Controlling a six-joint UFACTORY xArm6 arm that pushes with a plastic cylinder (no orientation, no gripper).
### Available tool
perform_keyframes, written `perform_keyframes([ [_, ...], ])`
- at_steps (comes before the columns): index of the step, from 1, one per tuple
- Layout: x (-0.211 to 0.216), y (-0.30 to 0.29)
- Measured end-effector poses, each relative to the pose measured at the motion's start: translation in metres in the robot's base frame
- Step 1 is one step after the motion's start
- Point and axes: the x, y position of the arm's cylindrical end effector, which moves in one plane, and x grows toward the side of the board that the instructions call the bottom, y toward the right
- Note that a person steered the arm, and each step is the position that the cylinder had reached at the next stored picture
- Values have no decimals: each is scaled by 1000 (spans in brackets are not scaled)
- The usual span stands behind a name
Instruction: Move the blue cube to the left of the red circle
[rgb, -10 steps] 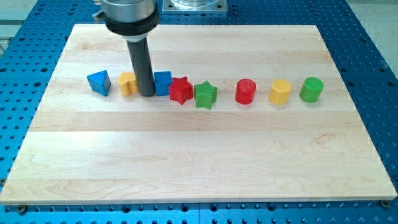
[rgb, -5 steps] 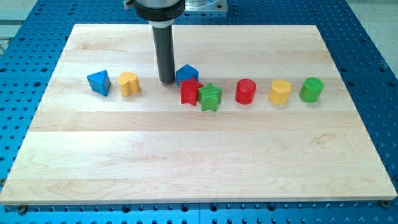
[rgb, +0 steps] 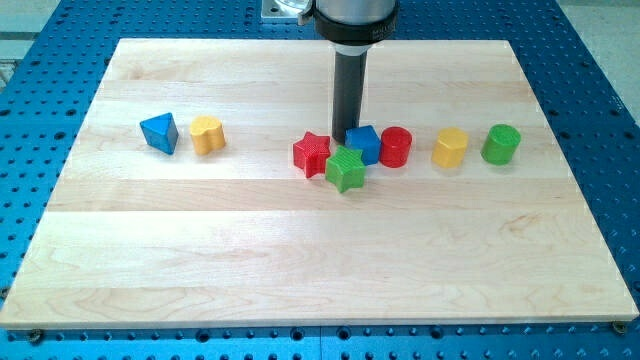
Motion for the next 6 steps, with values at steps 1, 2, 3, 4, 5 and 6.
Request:
perform_keyframes([
  [1, 1, 0],
  [2, 3, 0],
  [3, 5, 0],
  [4, 5, 0],
  [5, 3, 0],
  [6, 19, 0],
])
